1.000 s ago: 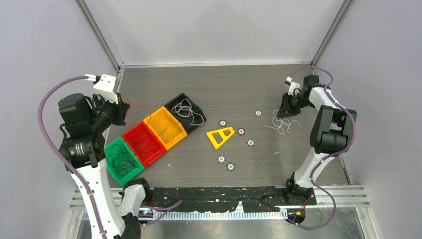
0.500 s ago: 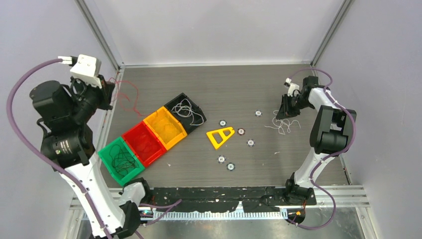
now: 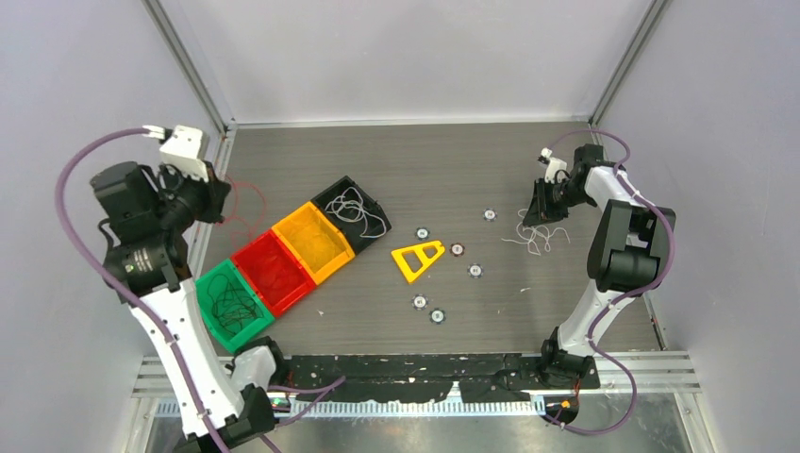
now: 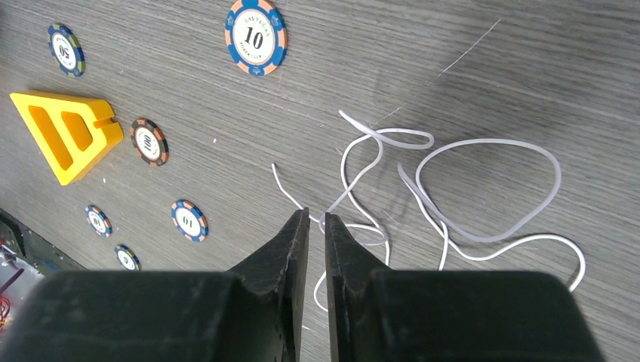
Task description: Untangle the cables
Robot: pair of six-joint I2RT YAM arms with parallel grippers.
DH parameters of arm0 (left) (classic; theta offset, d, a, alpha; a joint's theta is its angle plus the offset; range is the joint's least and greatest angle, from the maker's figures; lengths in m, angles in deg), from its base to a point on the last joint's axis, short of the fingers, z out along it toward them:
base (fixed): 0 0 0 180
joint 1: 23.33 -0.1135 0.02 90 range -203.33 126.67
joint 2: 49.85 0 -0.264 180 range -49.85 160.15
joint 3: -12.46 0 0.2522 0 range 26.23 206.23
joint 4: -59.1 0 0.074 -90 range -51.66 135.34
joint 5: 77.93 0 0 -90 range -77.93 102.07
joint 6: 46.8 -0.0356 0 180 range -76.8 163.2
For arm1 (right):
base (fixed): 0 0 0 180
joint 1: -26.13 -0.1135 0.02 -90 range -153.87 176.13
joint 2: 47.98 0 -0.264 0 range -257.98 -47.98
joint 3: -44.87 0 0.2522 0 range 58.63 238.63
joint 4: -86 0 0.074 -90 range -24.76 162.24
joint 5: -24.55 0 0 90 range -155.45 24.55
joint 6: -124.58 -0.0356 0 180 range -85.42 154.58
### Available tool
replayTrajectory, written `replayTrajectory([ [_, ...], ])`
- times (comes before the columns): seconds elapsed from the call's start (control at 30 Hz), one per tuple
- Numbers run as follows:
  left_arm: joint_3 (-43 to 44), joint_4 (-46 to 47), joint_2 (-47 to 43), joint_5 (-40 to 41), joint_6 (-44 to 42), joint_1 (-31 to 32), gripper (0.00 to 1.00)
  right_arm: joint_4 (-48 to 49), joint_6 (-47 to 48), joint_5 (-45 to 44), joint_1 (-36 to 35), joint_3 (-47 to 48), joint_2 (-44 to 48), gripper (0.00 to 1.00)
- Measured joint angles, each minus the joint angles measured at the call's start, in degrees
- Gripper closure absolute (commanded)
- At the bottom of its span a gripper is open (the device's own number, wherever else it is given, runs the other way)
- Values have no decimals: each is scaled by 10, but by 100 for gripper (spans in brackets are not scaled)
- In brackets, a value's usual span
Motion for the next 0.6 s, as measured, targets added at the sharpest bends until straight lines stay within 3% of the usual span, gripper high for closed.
replayTrajectory([
  [0.27,-268,30,-46,-36,-56,-1,100,-1,7,1,0,0,0,82],
  [0.6,-403,85,0,17,-122,-1,100,-2,9,3,0,-2,0,89],
])
